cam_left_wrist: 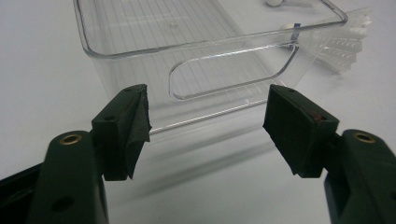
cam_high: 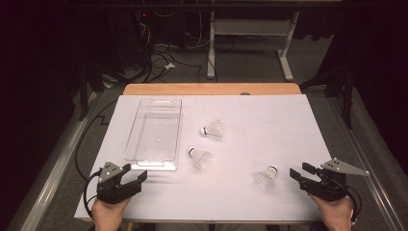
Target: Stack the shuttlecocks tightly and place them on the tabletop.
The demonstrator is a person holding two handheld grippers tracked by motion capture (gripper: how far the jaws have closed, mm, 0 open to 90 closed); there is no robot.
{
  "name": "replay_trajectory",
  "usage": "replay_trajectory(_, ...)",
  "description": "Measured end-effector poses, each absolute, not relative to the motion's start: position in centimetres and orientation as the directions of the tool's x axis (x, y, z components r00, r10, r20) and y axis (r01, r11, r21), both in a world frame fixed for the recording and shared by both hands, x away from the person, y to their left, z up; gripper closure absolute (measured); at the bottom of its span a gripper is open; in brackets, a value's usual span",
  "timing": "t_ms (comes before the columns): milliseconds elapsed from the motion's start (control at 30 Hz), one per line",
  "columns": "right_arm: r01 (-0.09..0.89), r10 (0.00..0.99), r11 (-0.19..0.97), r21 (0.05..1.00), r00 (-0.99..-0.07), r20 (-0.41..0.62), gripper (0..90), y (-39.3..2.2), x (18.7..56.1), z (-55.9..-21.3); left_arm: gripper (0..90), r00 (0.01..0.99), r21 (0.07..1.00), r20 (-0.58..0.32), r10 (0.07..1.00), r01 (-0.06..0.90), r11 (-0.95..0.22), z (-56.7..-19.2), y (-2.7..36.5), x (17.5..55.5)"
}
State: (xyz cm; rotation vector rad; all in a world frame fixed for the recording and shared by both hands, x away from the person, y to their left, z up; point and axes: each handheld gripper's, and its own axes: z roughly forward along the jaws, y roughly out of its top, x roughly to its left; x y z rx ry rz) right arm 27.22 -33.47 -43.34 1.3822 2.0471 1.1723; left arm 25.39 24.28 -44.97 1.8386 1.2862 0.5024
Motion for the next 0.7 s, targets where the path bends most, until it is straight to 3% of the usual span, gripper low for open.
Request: replay_trajectory(700, 0.565, 0.859, 0.251, 0.786, -0.505, 0.089, 51.5, -31.5, 26.8, -42.7, 32.3, 0.400, 0.800, -0.131, 0.907, 0.583, -0.142, -45.0, 24.2, 25.4)
